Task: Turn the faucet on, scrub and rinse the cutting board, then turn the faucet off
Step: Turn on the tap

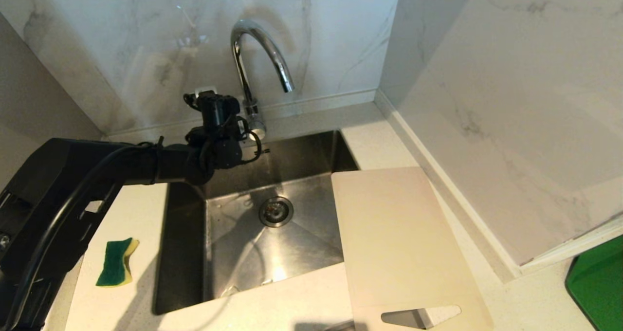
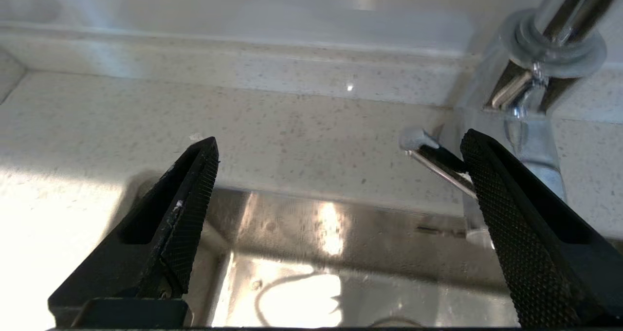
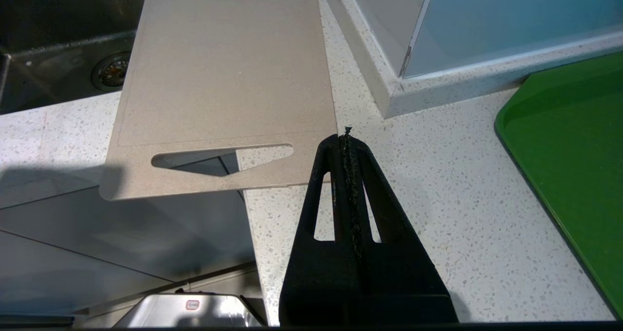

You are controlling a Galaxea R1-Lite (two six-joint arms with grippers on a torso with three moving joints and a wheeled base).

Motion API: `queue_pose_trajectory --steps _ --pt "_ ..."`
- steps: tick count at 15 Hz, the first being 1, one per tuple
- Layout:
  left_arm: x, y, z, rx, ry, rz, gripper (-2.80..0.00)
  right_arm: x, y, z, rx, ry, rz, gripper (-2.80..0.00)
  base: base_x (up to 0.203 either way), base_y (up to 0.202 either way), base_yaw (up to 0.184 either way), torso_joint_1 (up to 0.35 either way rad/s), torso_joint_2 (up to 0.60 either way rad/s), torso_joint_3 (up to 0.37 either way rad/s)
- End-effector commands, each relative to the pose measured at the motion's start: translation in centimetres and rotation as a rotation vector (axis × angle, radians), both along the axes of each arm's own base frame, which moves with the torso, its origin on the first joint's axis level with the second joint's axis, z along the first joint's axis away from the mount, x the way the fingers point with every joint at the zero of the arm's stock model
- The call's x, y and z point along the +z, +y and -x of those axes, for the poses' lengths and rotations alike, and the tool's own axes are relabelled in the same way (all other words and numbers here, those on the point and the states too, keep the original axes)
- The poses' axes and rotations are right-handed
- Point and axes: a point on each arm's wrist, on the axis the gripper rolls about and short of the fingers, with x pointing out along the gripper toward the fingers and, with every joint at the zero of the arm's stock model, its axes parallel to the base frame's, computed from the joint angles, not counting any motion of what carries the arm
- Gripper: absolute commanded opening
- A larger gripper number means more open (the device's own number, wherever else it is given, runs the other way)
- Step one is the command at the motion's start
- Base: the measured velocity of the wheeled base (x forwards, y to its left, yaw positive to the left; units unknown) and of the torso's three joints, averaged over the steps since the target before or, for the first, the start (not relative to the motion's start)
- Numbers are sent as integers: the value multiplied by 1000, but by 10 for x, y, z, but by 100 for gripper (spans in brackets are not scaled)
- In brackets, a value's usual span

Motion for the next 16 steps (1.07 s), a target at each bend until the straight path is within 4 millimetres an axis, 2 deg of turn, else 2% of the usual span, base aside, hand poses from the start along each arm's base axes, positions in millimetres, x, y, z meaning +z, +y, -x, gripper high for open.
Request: queue_pose_trajectory --steps 1,8,12,14,16 --pt "2 -7 7 -12 13 20 0 0 0 0 1 1 1 -280 0 0 0 0 0 0" --pt "-9 -15 15 -25 73 68 0 0 0 0 1 1 1 -280 0 0 0 0 0 0" --pt "-5 -18 18 -35 66 72 0 0 0 0 1 0 1 -280 0 0 0 0 0 0" --pt "2 -18 21 -44 53 82 0 0 0 0 1 1 0 -280 0 0 0 0 0 0" --pt "21 -18 29 -57 30 92 0 0 0 0 1 1 1 -280 0 0 0 0 0 0"
